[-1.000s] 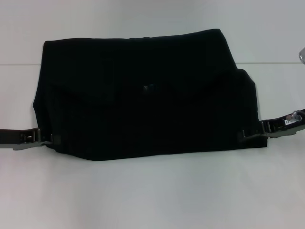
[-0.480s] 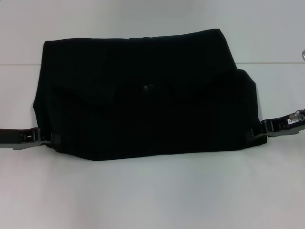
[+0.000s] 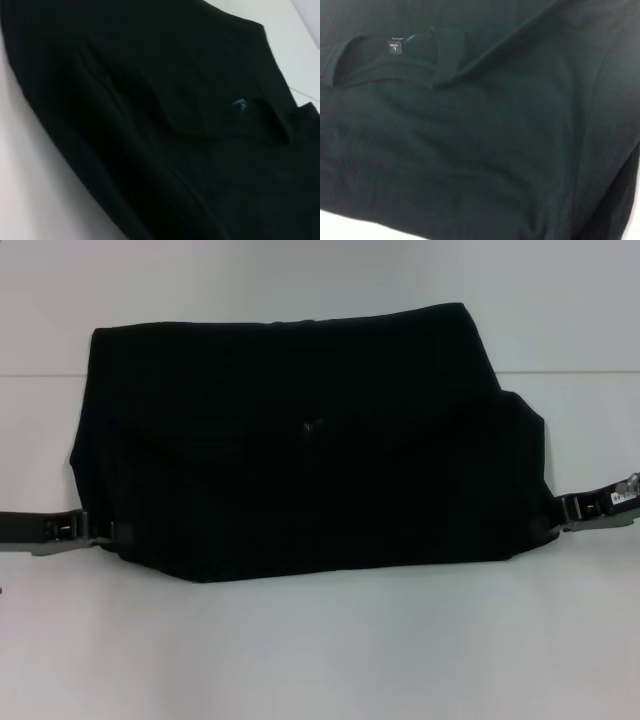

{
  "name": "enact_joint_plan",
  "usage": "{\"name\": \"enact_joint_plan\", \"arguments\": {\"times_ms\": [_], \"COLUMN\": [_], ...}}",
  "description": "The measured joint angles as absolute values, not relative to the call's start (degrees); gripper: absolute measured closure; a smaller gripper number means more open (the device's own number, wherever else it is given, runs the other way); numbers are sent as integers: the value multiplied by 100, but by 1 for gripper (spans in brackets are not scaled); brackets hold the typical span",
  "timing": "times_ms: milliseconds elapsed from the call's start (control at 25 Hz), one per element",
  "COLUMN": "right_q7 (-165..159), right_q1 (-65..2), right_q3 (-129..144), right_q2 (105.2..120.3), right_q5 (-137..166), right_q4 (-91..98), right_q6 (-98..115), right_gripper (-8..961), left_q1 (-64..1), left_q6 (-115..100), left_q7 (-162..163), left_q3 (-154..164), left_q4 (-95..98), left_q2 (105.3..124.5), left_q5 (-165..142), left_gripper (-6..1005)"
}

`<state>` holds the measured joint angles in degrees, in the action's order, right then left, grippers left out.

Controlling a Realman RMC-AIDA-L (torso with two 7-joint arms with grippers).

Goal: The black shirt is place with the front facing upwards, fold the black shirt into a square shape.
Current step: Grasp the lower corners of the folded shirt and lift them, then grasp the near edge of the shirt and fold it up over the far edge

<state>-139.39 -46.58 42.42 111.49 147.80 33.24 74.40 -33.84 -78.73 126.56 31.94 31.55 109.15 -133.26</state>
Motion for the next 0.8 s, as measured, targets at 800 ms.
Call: {"name": "enact_joint_plan", "arguments": {"times_ms": [800], "right_q7": [-11703], "right_q1": [-3923], "right_q3": [4358], "right_q2": [10848], "right_q5": [15327], "right_q4": [3360], "right_q6": [10790], "right_gripper": [928], "left_q1": [-3247], "left_q6": [-11056], "left_q7": [12510], "left_q3": [3358], "left_q4": [2969], "left_q2": [10844], "left_q5": [-14471], "left_gripper": [966]}}
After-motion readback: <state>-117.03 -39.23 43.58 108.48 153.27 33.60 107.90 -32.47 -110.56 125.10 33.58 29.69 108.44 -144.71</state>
